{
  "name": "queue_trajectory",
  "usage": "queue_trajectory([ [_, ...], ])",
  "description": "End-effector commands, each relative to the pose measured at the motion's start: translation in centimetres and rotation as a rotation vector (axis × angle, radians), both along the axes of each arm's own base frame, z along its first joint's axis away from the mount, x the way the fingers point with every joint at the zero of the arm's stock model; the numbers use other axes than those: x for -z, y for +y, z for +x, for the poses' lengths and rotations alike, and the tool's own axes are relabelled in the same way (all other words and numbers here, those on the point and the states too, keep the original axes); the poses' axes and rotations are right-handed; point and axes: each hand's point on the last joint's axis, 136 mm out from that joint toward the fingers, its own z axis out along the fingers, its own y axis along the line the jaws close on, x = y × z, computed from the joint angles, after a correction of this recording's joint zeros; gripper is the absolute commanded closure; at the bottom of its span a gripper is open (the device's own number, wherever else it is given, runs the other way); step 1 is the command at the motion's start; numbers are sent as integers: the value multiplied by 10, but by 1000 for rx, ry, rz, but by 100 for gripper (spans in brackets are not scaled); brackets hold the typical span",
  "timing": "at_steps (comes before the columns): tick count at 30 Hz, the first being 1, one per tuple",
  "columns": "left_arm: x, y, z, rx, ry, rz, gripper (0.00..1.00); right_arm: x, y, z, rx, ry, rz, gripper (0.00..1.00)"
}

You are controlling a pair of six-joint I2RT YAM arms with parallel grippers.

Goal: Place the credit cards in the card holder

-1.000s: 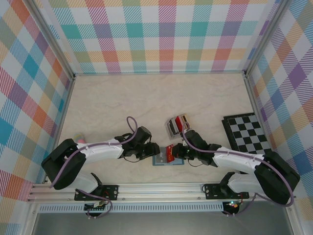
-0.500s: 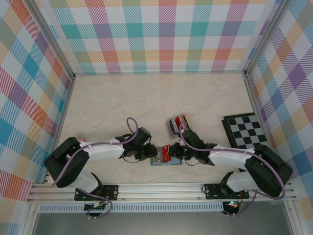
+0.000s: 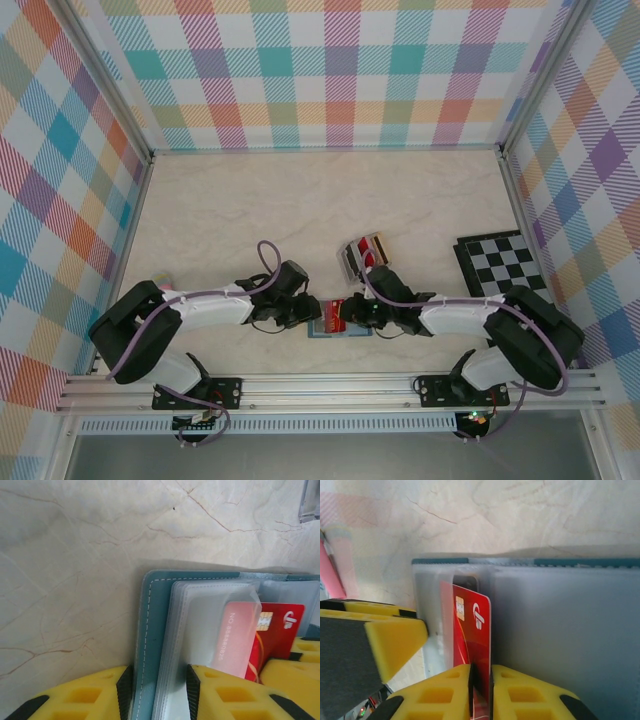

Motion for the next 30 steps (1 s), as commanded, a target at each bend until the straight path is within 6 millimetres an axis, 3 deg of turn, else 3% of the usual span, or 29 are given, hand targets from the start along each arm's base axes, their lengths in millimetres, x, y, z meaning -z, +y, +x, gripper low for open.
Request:
queue_trajectory([
  [1, 10, 3, -4, 1, 10, 14, 64, -1, 11, -3, -43, 33, -3, 82],
  [10, 9, 4, -4, 1, 6, 19, 64, -1, -9, -7, -26, 33, -113, 72],
  [14, 8, 4, -4, 1, 7, 14, 64, -3, -7, -9, -33, 30, -84, 84],
  [24, 9, 1, -7, -8, 19, -3, 65, -5, 8, -1, 24, 77, -26, 95],
  [30, 13, 4, -11, -25, 28, -4, 66, -4, -5, 1, 78, 61, -59, 98],
])
